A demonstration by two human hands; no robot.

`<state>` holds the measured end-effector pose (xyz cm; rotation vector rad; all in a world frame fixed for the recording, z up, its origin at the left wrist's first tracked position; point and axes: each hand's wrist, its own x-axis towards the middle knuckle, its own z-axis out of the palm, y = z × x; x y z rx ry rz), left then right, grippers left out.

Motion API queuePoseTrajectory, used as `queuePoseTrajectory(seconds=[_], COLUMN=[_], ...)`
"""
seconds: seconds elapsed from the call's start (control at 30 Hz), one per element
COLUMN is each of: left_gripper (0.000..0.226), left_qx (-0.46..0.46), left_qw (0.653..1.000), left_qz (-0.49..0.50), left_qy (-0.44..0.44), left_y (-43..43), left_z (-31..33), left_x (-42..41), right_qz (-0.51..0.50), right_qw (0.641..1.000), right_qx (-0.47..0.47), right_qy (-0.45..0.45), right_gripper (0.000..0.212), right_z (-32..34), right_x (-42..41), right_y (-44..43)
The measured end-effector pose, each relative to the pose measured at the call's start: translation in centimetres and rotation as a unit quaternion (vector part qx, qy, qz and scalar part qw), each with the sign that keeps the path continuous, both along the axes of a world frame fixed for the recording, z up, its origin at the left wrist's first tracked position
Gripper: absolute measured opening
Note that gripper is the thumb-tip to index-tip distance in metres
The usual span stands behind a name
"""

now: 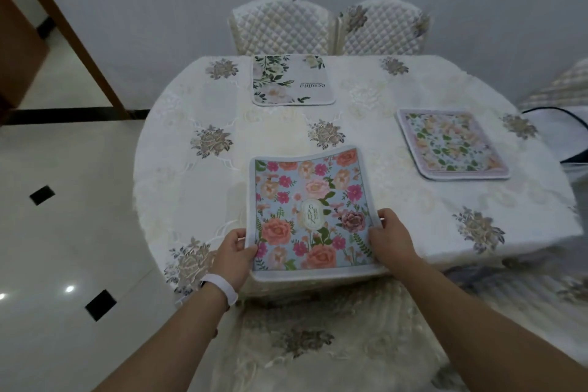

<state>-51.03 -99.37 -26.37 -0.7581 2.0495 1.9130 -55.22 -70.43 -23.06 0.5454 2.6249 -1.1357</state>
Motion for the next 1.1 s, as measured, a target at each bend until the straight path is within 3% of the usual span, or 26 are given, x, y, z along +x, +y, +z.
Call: queuePoseTrajectory(seconds=[0.4,0.5,0.6,0.7,0.8,0.9,1.1], left_gripper=[0.012,0.013,0.019,0.041,0.069,0.092,0.105], left_qx=[-0.129,-0.157,-0.203,-0.293,-0.388,-0.433,-0.449], left_qw=[0.990,0.986,0.976,0.948,0.885,0.835,0.816], left_qz=[-0.008,-0.018,-0.041,-0.119,-0.254,-0.339,-0.363], left_qy=[-0.049,-0.058,-0.062,-0.022,0.027,0.017,0.027], left_y=[2.6,2.5,1.8,0.8,-0.4,-0.7,-0.3], left_z=[-2.7,-3.3,-4.0,-4.6,-5.4,-5.7,-6.1], left_x=[-2.7,-2.9,-2.3,-1.4,-1.1,-0.9,-0.7], right_qz=[0.044,0.045,0.034,0.092,0.226,0.315,0.345], right_qw=[0.998,0.998,0.998,0.990,0.952,0.920,0.905], right_qx=[0.046,0.040,0.014,0.097,0.203,0.227,0.241], right_qy=[-0.004,-0.021,-0.047,-0.049,-0.025,-0.046,-0.053], right_gripper=[0.007,0.011,0.029,0.058,0.080,0.097,0.105], right_z=[-4.9,-6.1,-7.0,-7.2,-6.9,-7.1,-7.8], right_x=[-2.4,-2.8,-2.7,-2.0,-1.0,0.0,0.4], right_y=[2.2,2.7,3.1,4.1,5.1,6.0,6.4])
